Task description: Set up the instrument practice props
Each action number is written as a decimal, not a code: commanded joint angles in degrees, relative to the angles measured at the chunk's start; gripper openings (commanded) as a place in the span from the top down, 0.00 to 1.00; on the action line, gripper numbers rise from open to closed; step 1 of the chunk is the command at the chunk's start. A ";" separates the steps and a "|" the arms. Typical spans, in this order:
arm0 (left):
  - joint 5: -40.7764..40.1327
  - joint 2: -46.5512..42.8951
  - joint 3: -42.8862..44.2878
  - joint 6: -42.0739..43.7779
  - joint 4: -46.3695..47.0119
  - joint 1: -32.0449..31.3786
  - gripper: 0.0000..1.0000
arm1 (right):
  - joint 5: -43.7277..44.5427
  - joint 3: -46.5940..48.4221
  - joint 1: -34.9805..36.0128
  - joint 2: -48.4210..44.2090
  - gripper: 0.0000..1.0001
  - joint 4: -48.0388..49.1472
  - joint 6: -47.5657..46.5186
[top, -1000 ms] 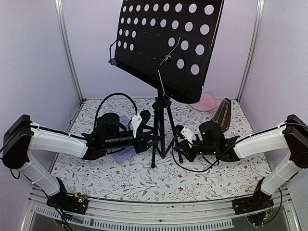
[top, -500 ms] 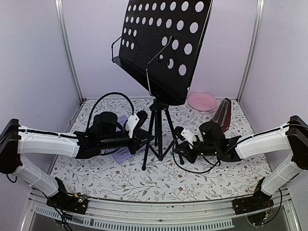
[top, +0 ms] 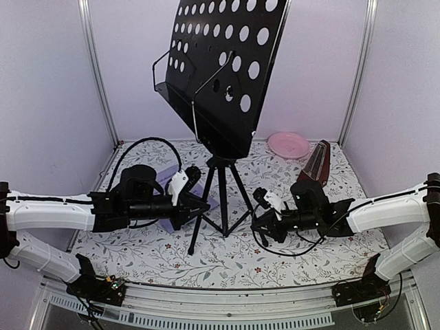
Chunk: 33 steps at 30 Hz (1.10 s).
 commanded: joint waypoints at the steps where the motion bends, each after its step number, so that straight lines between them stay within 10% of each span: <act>1: -7.37 -4.54 -1.82 0.16 -7.76 1.88 1.00 | 4.31 -3.69 -2.87 -1.20 1.00 -13.41 16.35; 33: -11.94 -6.13 -5.03 -9.19 -14.80 -4.91 1.00 | 4.03 -8.51 3.85 0.55 0.92 -15.61 30.55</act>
